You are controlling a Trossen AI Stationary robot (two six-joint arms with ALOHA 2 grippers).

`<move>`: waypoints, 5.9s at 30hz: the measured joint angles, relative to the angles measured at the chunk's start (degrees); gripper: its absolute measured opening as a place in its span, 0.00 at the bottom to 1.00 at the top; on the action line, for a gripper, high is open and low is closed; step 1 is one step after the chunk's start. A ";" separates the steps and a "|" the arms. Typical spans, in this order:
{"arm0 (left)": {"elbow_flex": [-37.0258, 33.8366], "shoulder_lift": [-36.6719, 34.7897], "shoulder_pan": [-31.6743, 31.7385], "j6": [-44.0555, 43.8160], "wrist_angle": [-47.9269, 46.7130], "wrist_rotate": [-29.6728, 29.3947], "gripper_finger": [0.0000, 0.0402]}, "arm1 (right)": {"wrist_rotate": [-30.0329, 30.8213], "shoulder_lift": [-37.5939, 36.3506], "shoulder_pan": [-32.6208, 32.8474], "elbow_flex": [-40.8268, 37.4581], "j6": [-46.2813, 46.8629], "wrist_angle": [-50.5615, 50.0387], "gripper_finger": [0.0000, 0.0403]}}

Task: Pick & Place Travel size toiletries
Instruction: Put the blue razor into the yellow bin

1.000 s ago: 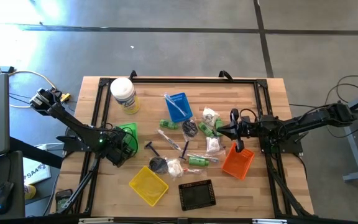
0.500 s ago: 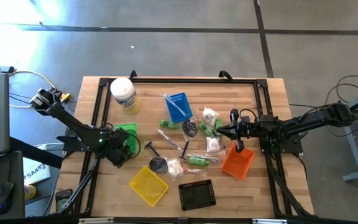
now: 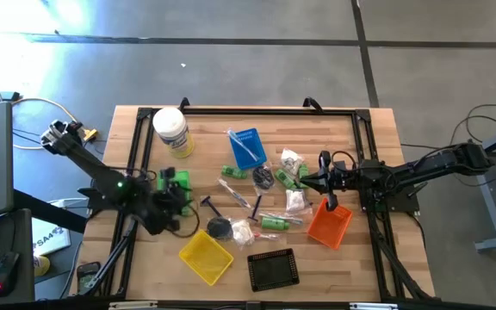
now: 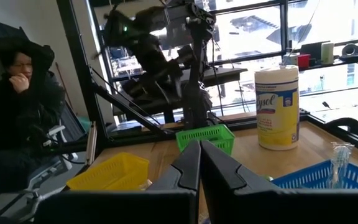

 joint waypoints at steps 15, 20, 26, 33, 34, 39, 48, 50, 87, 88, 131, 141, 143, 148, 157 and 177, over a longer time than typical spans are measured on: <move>-3.26 -21.55 24.16 22.97 21.08 15.89 0.00 | -0.20 0.02 0.02 0.00 -1.57 -1.04 0.01; -13.34 -28.62 36.50 18.64 27.24 23.19 0.00 | -0.22 0.02 0.01 0.00 -3.65 -1.03 0.01; -27.88 -31.13 43.26 24.58 46.16 37.12 0.00 | -0.12 0.02 0.01 0.00 -6.98 -1.13 0.01; -36.29 -32.98 51.25 26.74 50.43 38.89 0.00 | 4.40 0.00 -1.13 0.00 -11.55 3.50 0.01; -36.94 -33.49 52.10 26.78 50.55 40.06 0.00 | 4.46 -0.01 -1.63 0.00 -12.07 4.11 0.01; -38.77 -37.98 55.85 25.84 44.17 41.54 0.00 | 1.72 -0.04 -3.69 0.00 -8.73 5.67 0.01; -39.09 -51.98 58.17 27.66 45.44 48.85 0.00 | 2.45 -10.79 -3.87 -5.60 -6.11 6.03 0.01; -40.08 -53.10 58.16 27.83 45.44 48.83 0.00 | 2.68 -13.22 -3.87 -7.46 -5.84 8.36 0.01; -49.15 -50.92 58.14 27.56 47.06 43.68 0.00 | -0.10 -11.72 -3.86 -8.90 -5.25 0.31 0.01; -49.15 -50.96 58.14 27.57 47.54 43.68 0.00 | -0.17 -11.73 -3.87 -8.90 -4.80 0.67 0.01; -49.10 -50.94 58.12 25.85 47.86 43.82 0.00 | -9.25 27.36 -3.00 26.86 -18.27 -14.16 0.08; -49.06 -50.92 58.12 25.53 50.67 43.78 0.00 | -3.87 39.32 -6.58 45.92 -12.57 -37.29 0.04; -49.06 -50.94 58.12 24.77 50.77 43.77 0.00 | -2.04 43.23 -6.71 50.10 -10.74 -38.43 0.06; -49.06 -50.94 58.12 23.04 50.77 43.66 0.00 | -2.70 52.27 -6.51 59.36 -1.00 -39.72 0.19; -49.06 -50.94 58.12 22.80 48.18 43.68 0.00 | -6.53 63.65 -2.76 70.82 0.06 -45.22 0.41; -49.06 -50.94 58.12 26.87 46.01 47.20 0.00 | -13.34 27.87 -5.63 36.38 -5.66 -13.88 0.02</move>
